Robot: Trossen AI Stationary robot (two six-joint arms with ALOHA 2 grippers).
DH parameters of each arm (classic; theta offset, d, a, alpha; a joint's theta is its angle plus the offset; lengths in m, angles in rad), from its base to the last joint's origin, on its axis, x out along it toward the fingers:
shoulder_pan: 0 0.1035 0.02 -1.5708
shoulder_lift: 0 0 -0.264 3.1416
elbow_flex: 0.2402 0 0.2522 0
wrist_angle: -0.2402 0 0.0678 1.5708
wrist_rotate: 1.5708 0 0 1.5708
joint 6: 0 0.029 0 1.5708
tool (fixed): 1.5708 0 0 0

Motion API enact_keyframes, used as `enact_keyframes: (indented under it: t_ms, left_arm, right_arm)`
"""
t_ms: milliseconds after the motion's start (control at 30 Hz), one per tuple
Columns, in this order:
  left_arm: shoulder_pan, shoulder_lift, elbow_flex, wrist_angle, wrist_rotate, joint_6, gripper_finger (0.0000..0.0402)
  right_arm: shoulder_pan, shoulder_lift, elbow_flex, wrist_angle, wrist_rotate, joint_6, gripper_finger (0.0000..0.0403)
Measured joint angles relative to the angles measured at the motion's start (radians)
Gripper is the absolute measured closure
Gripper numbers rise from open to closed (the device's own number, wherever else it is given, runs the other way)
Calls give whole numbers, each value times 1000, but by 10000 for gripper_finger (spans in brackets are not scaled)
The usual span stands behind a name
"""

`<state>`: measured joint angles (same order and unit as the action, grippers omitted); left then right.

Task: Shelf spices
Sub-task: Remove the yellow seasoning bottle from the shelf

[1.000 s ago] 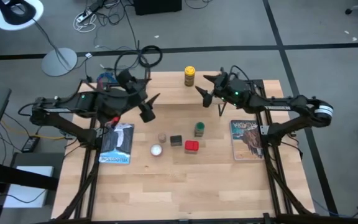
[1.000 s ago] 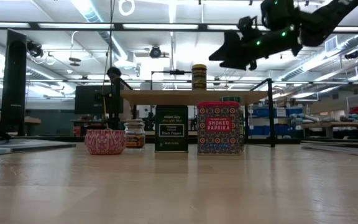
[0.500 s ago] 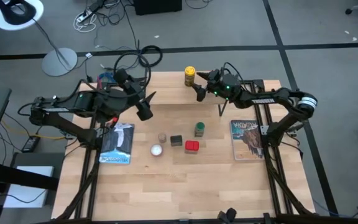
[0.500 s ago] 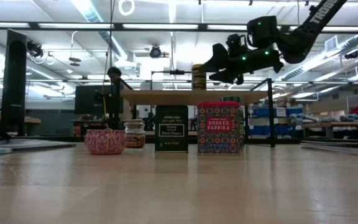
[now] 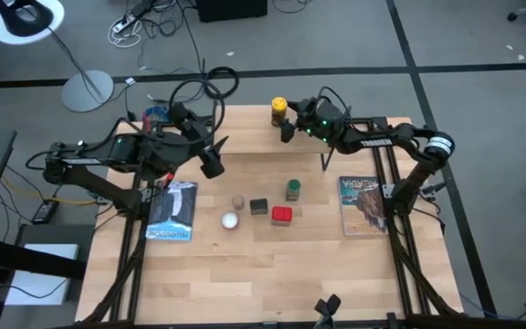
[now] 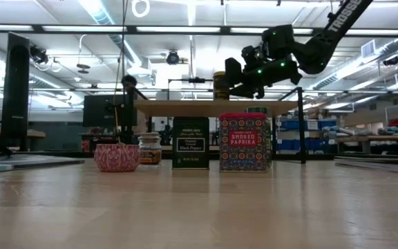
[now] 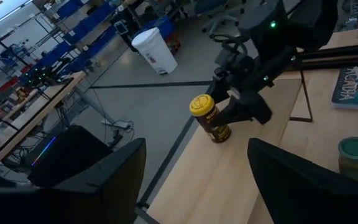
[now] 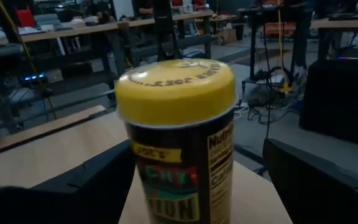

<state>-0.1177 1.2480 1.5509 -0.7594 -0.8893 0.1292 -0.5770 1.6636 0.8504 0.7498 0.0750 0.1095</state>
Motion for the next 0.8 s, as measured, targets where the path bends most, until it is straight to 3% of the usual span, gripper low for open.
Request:
enact_keyframes:
  t_ms: [267, 633, 800]
  left_arm:
    - [0, 0, 0, 0, 4, -7, 114]
    - [0, 0, 0, 0, 29, -12, 115]
    - [0, 0, 0, -2, 29, -21, 117]
  right_arm:
    - [-1, 20, 36, -12, 1, -8, 84]
    - [5, 19, 36, -6, 2, -7, 200]
    - [26, 10, 36, 2, -17, -8, 203]
